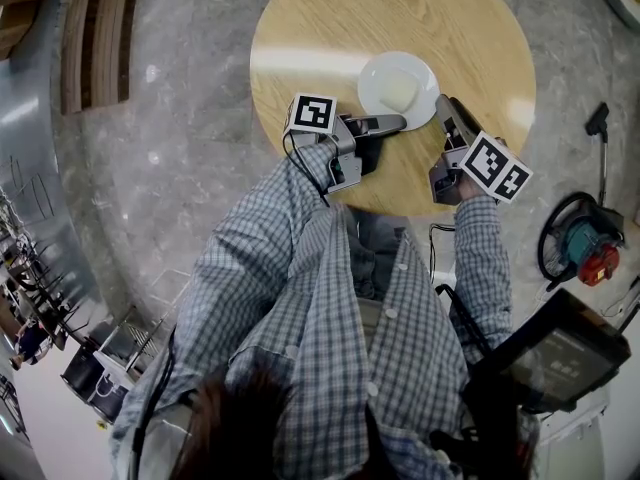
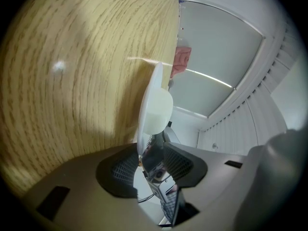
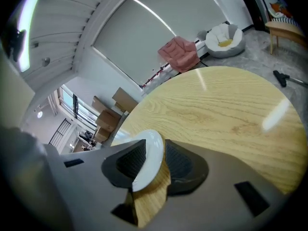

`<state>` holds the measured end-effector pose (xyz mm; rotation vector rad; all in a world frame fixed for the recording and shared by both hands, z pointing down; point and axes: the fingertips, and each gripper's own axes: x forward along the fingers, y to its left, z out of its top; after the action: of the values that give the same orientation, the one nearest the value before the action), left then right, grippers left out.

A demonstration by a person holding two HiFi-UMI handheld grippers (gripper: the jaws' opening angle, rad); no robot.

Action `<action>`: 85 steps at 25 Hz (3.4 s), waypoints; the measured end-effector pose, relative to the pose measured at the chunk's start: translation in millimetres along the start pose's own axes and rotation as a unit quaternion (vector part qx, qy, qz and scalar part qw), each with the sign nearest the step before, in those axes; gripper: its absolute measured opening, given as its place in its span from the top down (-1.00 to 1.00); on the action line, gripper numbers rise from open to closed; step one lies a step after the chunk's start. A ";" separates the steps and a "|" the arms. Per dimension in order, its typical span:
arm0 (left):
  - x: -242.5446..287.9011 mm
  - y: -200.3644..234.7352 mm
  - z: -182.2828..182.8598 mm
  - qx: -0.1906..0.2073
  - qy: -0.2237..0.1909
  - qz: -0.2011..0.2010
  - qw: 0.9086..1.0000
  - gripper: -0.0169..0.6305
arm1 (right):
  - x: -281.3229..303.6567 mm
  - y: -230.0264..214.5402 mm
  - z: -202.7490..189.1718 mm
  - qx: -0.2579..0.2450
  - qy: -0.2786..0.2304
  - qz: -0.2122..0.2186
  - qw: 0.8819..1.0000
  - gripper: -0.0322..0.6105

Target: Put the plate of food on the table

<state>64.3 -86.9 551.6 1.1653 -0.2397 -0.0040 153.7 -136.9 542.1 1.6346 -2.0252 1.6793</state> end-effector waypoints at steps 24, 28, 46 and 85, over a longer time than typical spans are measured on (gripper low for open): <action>0.4 -0.1 1.8 -0.003 -0.008 0.002 1.000 0.48 | 3.0 23.9 -68.3 0.163 0.038 0.065 0.984 0.74; 2.5 0.5 0.4 0.006 0.003 0.008 1.000 0.48 | 4.1 23.3 -61.4 0.178 0.022 0.063 0.982 0.79; -1.4 4.2 -4.5 0.000 -0.002 0.009 1.000 0.48 | 16.9 4.6 -59.4 0.142 0.052 0.007 0.988 0.78; -14.7 -53.3 -4.6 0.204 -0.054 -0.045 0.976 0.92 | -31.4 26.3 -17.0 -0.251 -0.017 -0.042 0.967 0.88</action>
<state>57.3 -102.0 498.7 1.5873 -0.2924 -0.1025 139.5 -107.3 512.1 1.5419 -2.1264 0.9967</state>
